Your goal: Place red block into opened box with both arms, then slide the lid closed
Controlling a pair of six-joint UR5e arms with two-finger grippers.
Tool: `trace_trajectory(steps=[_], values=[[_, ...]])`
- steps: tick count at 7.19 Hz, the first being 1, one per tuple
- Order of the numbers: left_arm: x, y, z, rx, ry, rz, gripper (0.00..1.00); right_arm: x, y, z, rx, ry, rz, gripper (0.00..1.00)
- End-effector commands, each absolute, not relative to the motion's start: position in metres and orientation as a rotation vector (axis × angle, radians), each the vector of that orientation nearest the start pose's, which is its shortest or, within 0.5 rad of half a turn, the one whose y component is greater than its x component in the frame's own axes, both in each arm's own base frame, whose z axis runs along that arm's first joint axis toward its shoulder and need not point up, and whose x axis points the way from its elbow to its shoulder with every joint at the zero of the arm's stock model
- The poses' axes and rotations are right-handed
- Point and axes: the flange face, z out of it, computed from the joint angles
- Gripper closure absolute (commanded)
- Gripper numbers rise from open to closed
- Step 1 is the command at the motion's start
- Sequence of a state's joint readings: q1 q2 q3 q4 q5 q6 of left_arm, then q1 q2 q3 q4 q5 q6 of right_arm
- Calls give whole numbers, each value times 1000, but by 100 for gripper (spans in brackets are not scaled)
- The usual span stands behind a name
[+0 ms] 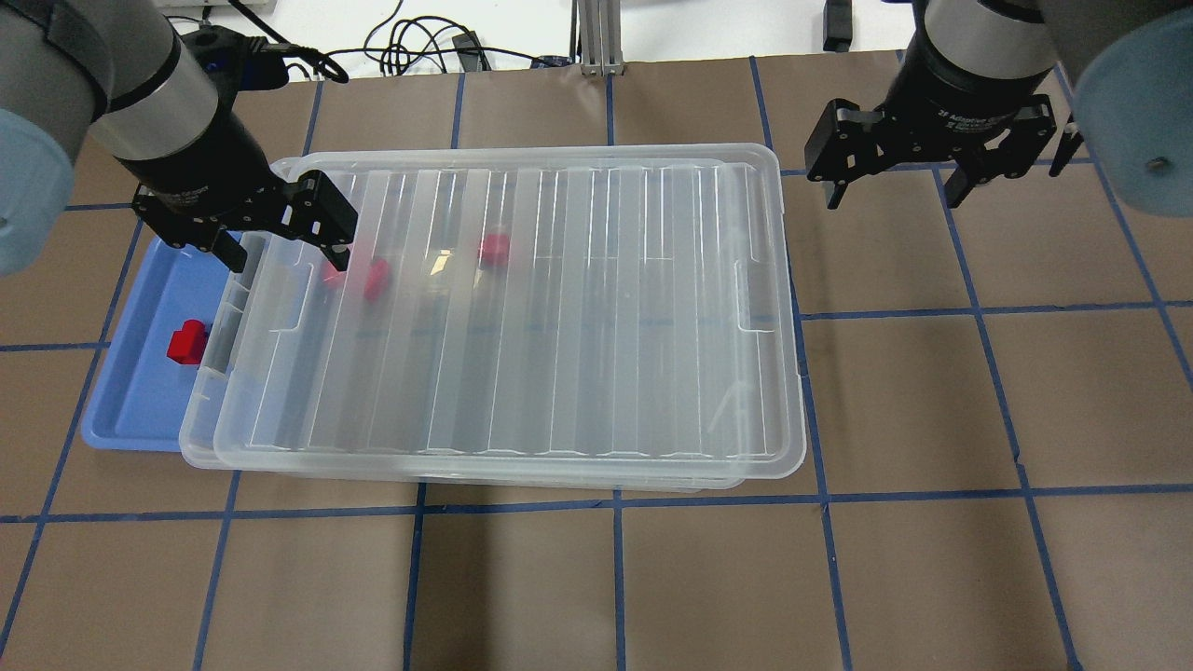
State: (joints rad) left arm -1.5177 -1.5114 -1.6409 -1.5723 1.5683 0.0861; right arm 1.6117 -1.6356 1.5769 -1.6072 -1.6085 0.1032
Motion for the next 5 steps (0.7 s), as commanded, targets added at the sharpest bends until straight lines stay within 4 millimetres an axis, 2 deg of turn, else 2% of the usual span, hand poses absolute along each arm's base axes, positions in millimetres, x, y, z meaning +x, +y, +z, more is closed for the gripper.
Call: trace_trajectory(steps=[1,3,4,5], values=[[-108,-472,484,60,3154,11,0,149,-468,517,105,3167,-143,0],[-101,-476,487,51,3142,17,0,153,-484,493,118,3171,-63,0],[-92,-478,484,22,3143,31,0,163,-495,471,124,3167,0,0],[-79,-479,484,10,3145,28,0,178,-508,438,125,3175,90,1]])
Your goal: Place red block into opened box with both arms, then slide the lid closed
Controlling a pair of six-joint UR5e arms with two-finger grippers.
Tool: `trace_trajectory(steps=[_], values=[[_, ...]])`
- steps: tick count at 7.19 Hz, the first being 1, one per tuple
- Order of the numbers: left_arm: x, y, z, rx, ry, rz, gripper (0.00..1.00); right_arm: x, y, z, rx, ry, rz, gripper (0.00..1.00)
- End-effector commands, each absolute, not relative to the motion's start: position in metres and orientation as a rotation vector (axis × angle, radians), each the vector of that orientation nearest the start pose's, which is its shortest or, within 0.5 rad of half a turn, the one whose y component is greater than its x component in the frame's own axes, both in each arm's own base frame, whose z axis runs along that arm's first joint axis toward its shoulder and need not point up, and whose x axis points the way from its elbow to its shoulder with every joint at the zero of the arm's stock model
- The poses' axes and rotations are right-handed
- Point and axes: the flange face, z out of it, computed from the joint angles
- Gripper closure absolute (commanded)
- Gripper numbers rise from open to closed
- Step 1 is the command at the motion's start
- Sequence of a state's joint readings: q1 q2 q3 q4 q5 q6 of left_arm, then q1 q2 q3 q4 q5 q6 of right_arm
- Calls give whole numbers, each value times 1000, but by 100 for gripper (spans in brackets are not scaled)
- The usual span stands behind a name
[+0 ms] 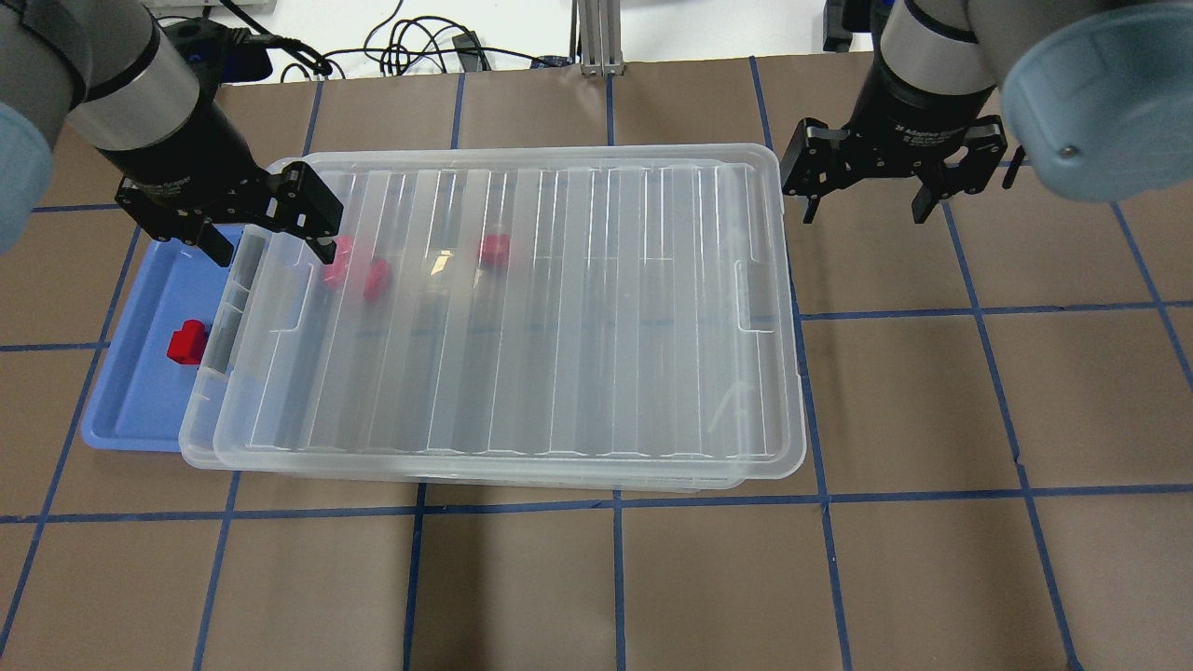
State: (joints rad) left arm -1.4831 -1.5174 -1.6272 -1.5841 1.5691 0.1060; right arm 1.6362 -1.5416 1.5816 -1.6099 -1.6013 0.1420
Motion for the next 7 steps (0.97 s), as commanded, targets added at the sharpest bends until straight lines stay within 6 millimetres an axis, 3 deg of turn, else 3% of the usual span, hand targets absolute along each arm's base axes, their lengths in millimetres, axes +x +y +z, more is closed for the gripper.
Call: trace_trajectory(steps=[1,2,3,4,5,6,7], values=[[-53,-484,486,57,3148,20,0,182,-517,416,103,3178,151,4],[-26,-486,489,-4,3150,14,0,183,-525,395,90,3181,204,4],[4,-487,489,125,3156,11,0,184,-530,383,87,3181,222,4],[43,-485,488,123,3149,17,0,184,-530,375,86,3183,231,3],[83,-480,489,6,3145,11,0,182,-528,363,80,3198,246,3],[126,-475,482,-48,3145,30,0,181,-524,351,84,3198,251,1],[153,-477,472,38,3141,16,0,181,-525,349,82,3198,237,0]])
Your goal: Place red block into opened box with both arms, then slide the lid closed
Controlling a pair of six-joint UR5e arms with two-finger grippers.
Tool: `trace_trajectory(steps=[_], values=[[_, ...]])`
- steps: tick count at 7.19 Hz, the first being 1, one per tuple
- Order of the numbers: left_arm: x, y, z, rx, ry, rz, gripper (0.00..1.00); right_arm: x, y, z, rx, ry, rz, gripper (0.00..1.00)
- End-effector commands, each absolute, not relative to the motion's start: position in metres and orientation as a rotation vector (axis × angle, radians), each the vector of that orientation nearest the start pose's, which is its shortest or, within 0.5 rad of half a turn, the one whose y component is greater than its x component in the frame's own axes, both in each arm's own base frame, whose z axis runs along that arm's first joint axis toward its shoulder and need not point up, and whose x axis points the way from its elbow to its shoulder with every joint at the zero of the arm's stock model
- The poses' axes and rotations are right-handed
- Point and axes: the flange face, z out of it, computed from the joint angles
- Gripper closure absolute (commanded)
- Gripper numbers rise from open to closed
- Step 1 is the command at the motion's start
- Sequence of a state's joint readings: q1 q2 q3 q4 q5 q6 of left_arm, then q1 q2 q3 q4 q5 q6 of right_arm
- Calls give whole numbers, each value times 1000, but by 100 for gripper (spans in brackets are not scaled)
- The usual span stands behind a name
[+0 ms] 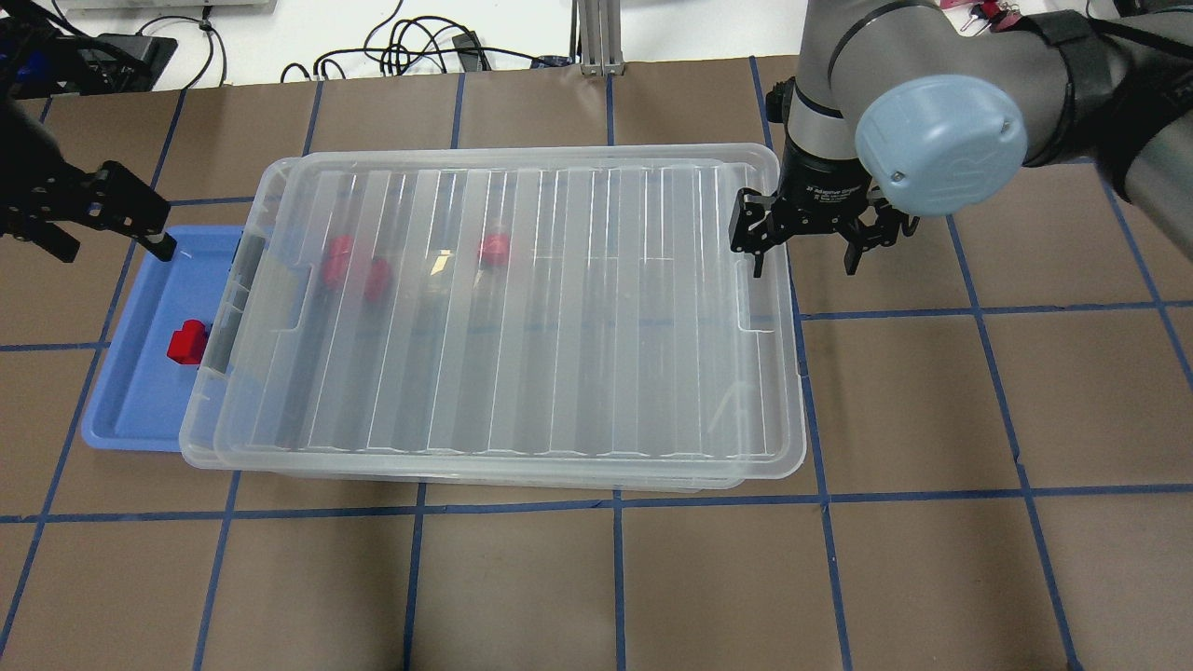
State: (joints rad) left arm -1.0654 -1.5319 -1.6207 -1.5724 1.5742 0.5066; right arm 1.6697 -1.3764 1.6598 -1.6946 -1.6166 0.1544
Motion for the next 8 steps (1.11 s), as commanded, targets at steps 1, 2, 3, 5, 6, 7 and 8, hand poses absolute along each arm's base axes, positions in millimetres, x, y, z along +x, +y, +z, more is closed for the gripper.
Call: trace_trajectory(steps=[1,2,3,5,6,7,8], values=[[166,-489,459,196,3105,-42,0,178,-526,348,83,3221,236,0],[176,-497,434,219,3130,11,0,170,-528,348,85,3242,235,0],[185,-508,406,212,3141,25,0,167,-528,347,87,3245,240,0],[196,-522,359,220,3145,26,0,140,-536,349,117,3237,242,0],[199,-527,346,225,3142,29,0,122,-540,351,127,3232,242,0],[203,-533,332,215,3141,29,0,108,-542,351,132,3252,248,0],[207,-537,315,215,3147,42,0,99,-543,351,144,3282,256,0]])
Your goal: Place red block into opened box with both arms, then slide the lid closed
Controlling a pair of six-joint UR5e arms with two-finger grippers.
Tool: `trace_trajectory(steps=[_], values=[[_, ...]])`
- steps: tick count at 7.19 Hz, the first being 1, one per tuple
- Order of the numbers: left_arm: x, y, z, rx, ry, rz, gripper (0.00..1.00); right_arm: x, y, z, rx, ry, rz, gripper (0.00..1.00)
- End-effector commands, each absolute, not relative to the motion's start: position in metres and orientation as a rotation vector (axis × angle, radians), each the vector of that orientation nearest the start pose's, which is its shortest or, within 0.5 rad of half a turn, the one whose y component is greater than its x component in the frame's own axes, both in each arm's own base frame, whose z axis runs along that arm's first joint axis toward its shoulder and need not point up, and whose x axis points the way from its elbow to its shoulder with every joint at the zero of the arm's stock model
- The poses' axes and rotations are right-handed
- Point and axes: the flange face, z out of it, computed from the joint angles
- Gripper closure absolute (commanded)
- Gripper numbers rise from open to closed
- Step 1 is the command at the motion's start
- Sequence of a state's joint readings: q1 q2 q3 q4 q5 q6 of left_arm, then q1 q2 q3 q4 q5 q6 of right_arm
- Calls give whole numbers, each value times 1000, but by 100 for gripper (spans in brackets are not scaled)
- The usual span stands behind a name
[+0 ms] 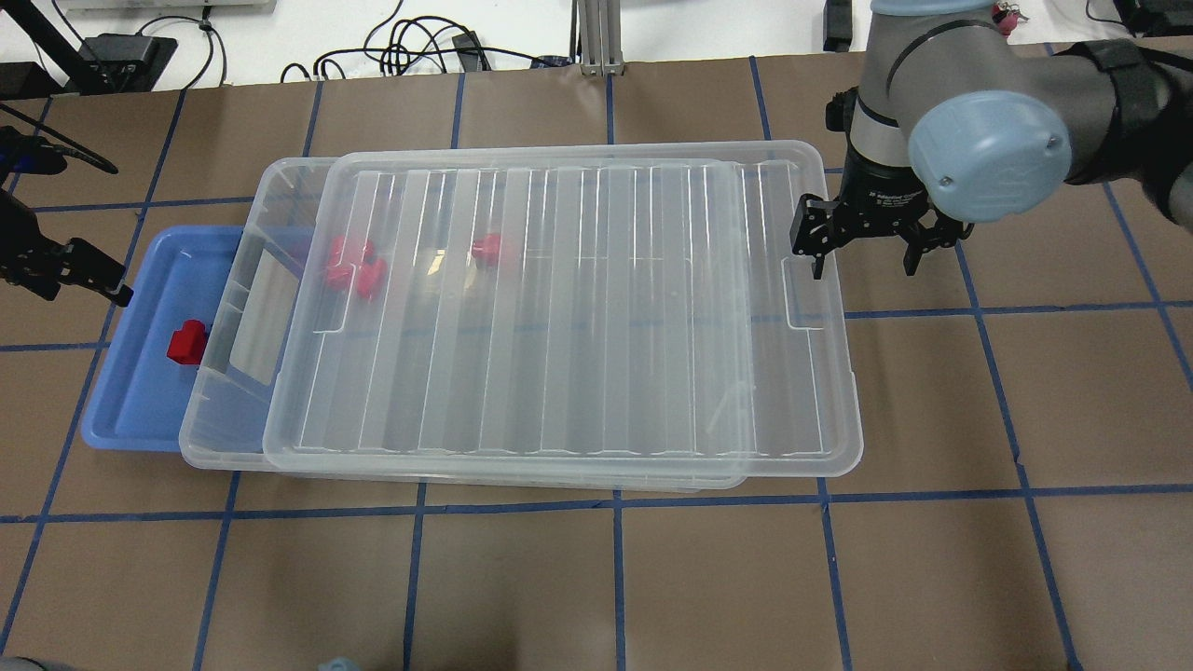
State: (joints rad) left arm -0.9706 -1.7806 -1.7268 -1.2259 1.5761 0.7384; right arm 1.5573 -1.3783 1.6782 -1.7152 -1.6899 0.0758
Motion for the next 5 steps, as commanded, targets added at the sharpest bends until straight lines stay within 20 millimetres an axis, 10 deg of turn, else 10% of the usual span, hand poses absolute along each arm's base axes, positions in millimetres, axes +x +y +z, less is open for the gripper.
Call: trace_trajectory(steps=[1,5], values=[[210,-541,297,217,3138,23,0,94,-543,351,111,3308,264,0],[207,-536,228,184,3148,37,0,43,-548,353,129,3331,299,0]])
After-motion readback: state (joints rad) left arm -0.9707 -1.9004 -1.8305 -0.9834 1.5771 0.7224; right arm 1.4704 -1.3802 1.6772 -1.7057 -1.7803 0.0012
